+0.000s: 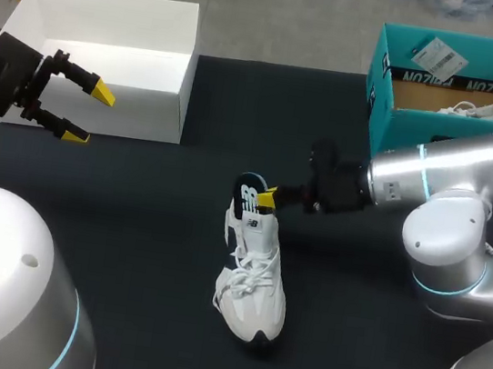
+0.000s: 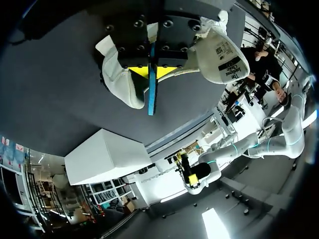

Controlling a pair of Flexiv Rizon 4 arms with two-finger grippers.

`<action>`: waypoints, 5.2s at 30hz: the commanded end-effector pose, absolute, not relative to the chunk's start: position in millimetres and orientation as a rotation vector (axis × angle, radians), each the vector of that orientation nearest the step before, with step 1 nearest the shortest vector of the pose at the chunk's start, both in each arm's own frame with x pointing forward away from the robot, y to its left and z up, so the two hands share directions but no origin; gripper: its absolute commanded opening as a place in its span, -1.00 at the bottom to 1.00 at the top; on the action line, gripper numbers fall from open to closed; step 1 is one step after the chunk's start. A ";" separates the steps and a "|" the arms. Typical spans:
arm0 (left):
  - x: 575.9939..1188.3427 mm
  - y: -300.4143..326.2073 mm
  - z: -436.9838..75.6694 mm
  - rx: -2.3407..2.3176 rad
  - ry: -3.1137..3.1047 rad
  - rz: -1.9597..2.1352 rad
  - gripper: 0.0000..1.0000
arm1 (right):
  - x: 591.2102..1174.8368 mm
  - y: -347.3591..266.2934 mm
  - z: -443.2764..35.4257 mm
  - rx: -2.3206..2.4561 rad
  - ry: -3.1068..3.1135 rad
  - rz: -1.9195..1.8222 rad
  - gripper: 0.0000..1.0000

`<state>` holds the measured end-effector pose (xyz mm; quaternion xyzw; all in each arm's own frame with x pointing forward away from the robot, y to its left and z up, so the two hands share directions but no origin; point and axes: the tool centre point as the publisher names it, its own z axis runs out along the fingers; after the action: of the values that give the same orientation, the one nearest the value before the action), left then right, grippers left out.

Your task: Take the shoe out of the shoebox, open the shoe tongue, remove and reinsert the insole, then place the shoe into the shoebox

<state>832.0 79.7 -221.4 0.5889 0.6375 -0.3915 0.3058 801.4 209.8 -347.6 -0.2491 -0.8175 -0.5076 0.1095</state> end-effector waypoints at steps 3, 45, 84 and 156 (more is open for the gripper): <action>831.1 79.7 -220.8 1.561 1.691 -1.032 1.00 | 791.0 207.6 -356.1 -0.742 -2.429 -1.432 -1.00; 831.1 79.7 -220.8 1.561 1.691 -1.032 1.00 | 787.2 215.6 -357.5 -0.671 -2.499 -1.358 -1.00; 831.1 79.7 -220.8 1.561 1.691 -1.032 1.00 | 787.7 216.5 -304.5 -0.592 -2.679 -1.382 1.00; 831.1 79.7 -220.8 1.561 1.691 -1.032 1.00 | 804.2 231.2 -353.4 -2.213 -2.439 -0.448 -1.00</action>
<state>832.0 79.8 -221.3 0.5889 0.6375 -0.3915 0.3058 802.0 232.8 -346.3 -0.6613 -0.7329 -0.1310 -0.0911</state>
